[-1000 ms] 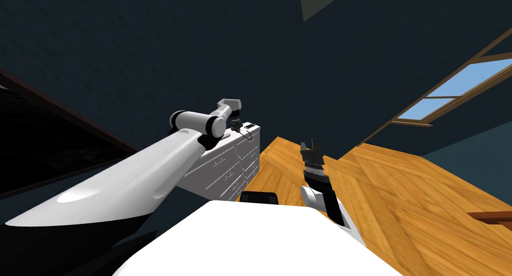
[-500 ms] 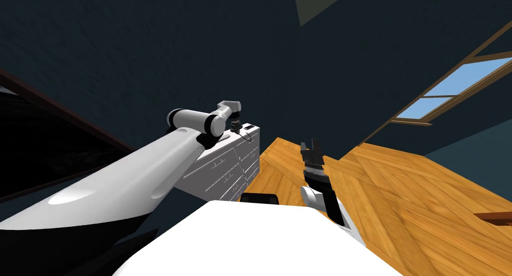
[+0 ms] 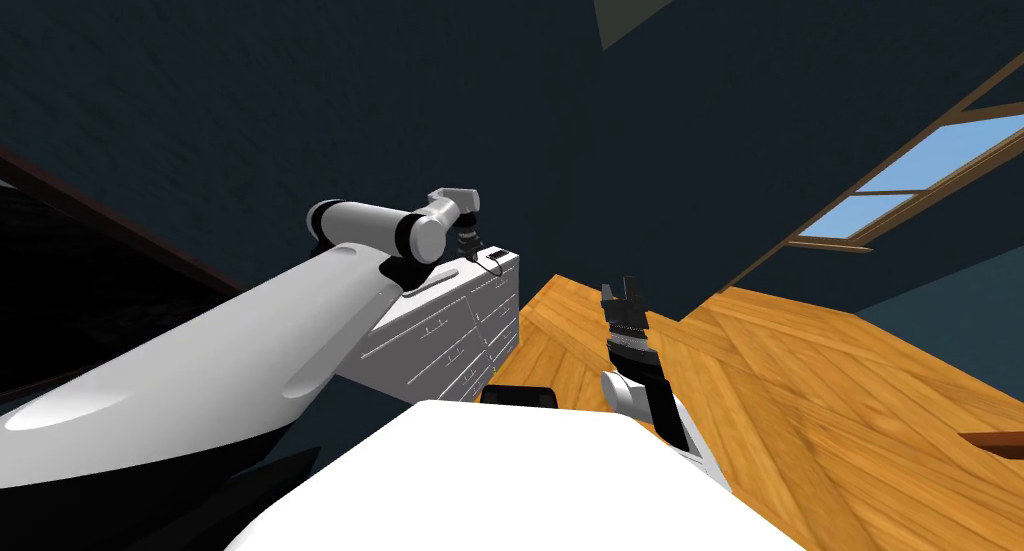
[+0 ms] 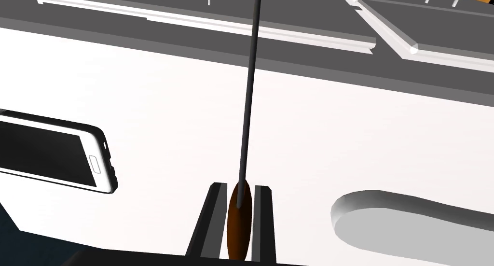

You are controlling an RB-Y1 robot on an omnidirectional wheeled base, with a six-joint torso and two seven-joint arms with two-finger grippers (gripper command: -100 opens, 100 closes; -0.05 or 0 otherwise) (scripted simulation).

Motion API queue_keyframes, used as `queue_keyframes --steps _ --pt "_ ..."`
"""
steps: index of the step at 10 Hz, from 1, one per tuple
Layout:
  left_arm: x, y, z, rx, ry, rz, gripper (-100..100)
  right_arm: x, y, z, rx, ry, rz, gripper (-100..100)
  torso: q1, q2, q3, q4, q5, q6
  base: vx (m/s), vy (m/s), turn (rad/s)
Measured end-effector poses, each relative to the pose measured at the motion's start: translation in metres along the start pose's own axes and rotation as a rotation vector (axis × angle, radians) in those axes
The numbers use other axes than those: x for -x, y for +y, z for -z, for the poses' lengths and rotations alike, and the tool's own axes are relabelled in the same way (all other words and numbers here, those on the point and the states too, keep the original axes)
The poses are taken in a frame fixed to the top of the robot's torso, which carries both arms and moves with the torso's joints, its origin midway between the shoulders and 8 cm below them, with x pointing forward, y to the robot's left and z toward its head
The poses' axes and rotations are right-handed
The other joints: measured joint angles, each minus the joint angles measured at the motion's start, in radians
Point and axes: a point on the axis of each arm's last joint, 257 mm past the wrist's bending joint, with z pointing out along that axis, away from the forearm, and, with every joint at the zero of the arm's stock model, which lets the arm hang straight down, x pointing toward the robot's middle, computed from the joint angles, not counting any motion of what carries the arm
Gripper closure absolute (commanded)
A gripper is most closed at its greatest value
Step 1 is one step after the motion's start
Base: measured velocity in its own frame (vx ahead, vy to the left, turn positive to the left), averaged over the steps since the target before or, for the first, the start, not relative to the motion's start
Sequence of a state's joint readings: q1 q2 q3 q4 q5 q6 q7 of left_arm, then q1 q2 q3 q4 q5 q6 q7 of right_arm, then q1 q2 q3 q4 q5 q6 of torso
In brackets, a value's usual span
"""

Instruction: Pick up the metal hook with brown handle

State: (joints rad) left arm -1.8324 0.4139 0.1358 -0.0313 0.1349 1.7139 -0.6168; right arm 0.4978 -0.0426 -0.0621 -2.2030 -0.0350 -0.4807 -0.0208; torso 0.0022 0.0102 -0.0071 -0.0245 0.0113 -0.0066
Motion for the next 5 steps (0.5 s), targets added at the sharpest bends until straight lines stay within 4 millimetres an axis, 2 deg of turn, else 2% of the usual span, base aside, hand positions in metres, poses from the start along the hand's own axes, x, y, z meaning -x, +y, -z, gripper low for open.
queue_keyframes --steps 4,5 --pt "0.002 0.001 0.024 -0.006 -0.009 -0.006 100 0.0 0.0 0.0 0.0 0.0 0.0 0 0.0 0.0 0.0 0.0 0.0 0.0 0.012 -0.012 0.008" --pt "0.002 0.001 0.025 -0.005 -0.009 -0.006 0 0.0 0.0 0.0 0.0 0.0 0.0 0 0.001 0.0 0.0 0.0 0.0 0.0 0.0 0.0 0.0"
